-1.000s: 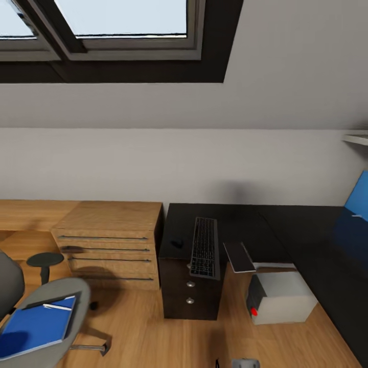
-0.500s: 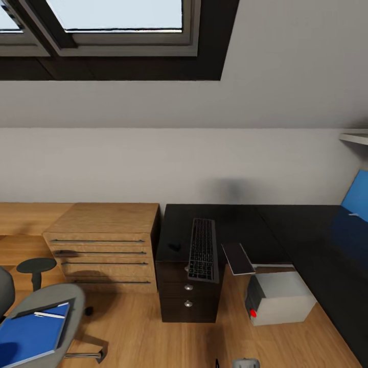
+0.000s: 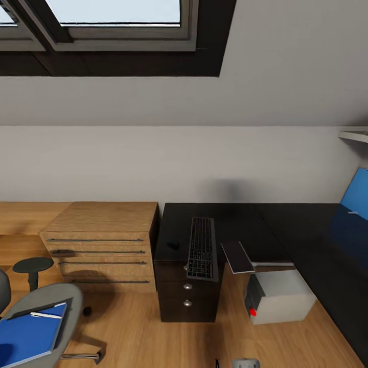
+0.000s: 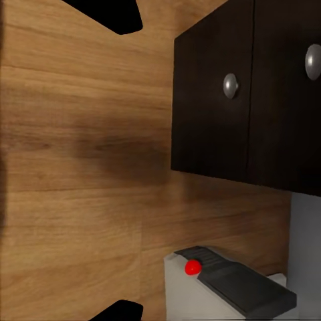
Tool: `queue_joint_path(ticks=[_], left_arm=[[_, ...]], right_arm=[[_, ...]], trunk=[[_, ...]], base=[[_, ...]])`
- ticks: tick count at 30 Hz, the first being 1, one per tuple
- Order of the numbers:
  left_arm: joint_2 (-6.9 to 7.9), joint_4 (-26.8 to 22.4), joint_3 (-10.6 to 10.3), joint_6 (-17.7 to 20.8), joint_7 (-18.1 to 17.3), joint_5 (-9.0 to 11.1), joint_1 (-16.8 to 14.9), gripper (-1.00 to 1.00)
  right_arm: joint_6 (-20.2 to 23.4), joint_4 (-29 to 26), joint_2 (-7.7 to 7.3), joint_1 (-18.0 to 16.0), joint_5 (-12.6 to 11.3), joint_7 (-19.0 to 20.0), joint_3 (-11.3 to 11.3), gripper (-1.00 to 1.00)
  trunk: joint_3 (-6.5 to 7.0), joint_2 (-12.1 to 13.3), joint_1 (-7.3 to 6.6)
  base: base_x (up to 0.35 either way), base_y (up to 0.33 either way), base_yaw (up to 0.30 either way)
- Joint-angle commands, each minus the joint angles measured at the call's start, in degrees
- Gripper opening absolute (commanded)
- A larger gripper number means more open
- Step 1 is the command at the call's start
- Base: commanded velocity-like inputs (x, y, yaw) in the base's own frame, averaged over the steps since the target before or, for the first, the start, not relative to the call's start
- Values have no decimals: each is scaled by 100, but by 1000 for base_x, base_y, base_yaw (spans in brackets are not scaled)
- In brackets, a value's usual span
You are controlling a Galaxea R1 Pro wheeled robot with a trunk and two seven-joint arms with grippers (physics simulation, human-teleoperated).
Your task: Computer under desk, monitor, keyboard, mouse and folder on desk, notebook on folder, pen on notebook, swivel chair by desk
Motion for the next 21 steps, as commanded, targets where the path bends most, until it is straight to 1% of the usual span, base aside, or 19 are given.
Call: queue_joint_path(ticks=[1,15,21], left_arm=[[-5,1,17,-21,-11,40,-3,100],[0,6,26,11,4,62,-3,100],[-10,5,31,-1,4,51,-3,100]], right_arm=[[-4,6,-1,-6,13,-57,43,100],[-4,6,-1,-6,6,-57,43,100],[-2,6,-1,-6,5,-57,43,100]], trunk=[[-26,-47,23],[-277,-609,331],[-385,-849,463]], base=[[0,0,-184],[0,0,-248],[0,0,-201]])
